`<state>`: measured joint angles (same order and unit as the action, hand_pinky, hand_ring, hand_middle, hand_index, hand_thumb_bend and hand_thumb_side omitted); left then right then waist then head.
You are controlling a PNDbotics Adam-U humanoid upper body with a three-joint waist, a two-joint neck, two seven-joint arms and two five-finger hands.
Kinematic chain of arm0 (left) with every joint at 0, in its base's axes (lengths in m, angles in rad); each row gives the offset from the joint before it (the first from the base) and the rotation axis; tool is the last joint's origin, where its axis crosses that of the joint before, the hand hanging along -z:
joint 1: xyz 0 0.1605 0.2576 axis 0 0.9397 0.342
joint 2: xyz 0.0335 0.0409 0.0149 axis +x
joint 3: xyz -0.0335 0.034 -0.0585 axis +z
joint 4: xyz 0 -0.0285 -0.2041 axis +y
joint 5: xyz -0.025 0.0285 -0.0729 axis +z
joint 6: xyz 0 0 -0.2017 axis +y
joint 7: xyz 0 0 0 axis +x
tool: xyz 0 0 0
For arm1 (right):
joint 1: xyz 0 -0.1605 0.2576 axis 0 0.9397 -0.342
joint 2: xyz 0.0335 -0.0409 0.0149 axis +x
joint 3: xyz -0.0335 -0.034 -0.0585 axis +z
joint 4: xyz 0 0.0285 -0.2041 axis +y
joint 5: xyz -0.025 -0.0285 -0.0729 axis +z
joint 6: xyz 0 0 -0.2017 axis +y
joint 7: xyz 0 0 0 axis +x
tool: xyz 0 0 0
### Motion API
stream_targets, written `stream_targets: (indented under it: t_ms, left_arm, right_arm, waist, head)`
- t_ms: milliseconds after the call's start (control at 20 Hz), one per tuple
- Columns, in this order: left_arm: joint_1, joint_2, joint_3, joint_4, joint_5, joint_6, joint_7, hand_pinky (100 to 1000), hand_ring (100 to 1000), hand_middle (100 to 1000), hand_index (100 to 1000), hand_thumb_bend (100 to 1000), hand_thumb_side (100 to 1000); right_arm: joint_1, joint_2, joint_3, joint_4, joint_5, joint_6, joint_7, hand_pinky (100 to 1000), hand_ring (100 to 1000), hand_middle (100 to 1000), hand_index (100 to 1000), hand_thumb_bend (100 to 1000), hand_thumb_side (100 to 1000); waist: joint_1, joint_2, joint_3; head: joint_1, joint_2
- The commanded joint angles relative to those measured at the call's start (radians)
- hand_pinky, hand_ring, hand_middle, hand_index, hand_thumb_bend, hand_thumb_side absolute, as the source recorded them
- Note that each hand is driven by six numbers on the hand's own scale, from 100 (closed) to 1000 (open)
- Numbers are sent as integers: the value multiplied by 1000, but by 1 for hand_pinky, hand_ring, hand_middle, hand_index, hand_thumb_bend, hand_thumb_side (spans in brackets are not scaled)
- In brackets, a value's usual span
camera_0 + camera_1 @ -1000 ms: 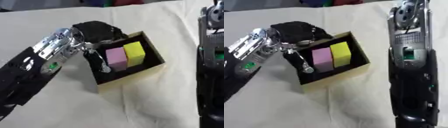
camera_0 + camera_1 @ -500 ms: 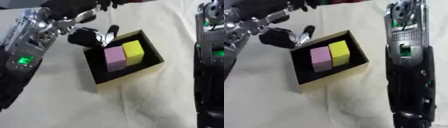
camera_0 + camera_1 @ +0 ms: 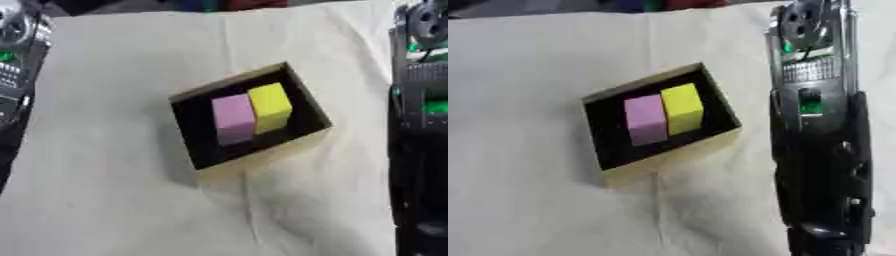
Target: Pick up objects on the table and place them in the box.
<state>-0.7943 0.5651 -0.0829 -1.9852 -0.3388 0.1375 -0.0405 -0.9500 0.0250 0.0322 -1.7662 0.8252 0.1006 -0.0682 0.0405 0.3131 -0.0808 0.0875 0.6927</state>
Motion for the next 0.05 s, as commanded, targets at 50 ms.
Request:
stream_targets:
  t_ms: [50]
  left_arm:
    - [23, 54, 78, -15, 58, -38, 188, 730, 716, 766, 945, 100, 731]
  right_arm:
    - [-14, -23, 12, -30, 5, -13, 3, 788, 762, 759, 992, 100, 1000]
  waist:
    - [0, -28, 10]
  head:
    - [9, -12]
